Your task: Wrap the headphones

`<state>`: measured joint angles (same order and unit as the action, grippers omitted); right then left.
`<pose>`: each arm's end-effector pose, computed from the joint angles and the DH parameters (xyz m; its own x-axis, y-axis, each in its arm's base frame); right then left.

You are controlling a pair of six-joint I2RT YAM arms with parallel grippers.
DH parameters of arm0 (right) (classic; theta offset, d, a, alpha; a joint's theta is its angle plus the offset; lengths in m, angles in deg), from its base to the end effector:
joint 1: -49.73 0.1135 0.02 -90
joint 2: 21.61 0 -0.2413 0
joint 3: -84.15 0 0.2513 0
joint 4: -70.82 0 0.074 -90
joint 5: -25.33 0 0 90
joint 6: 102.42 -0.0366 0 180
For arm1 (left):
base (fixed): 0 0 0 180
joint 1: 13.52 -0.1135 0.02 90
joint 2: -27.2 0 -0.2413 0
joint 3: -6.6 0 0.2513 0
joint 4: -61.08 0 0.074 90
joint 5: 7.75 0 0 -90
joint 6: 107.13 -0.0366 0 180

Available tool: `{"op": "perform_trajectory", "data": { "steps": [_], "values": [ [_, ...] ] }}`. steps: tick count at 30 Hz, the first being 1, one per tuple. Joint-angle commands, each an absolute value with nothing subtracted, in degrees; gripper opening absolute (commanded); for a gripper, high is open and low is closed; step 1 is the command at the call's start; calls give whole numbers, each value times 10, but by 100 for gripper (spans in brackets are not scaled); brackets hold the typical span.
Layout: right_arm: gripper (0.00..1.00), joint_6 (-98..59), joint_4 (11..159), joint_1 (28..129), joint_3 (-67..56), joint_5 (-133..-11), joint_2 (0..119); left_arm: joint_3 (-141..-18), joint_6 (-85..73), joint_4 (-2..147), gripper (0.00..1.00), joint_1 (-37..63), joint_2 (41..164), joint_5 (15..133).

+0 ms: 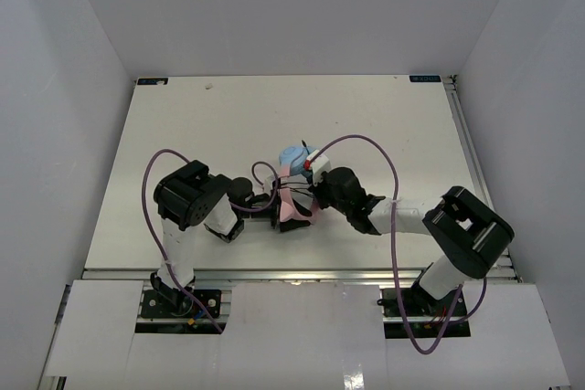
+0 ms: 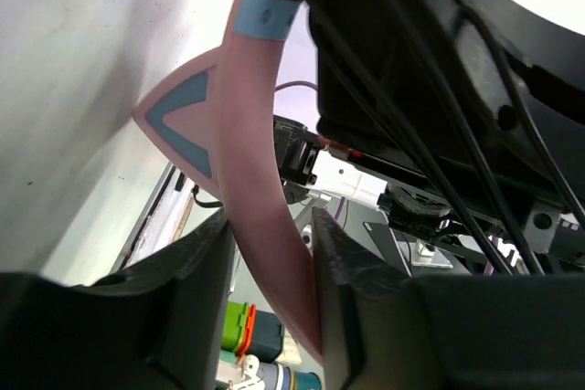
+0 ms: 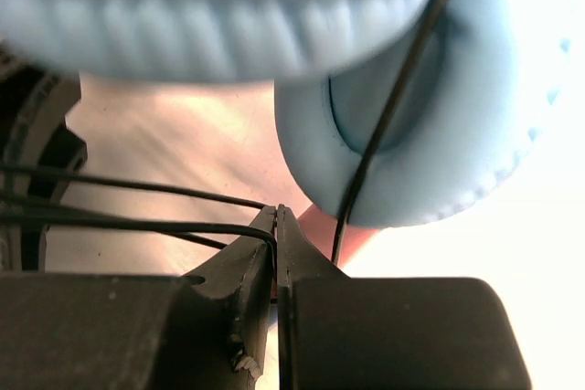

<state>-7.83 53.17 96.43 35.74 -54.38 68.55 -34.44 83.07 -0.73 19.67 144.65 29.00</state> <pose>0.2164 0.2201 0.1425 -0.2308 -0.3597 -0.9041 -0.6247 0.7671 -0.1458 0.2208 -0.1795 0.0592 -0.9236 -0.0995 0.3701 -0.3805 0.1223 -0.9166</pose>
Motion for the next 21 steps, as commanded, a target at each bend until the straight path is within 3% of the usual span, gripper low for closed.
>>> {"op": "perform_trajectory", "data": {
  "steps": [1, 13, 21],
  "values": [
    [8, -56, 544, 915, 333, -445, 710, -308, 826, -103, 52, 194, 1435, 183],
    [8, -59, 568, 900, 296, -447, 742, -247, 747, 4, 57, 138, 1340, 196],
    [8, -63, 577, 894, 290, -453, 745, -250, 529, 457, 56, 83, 1134, 343]
  ]
}}
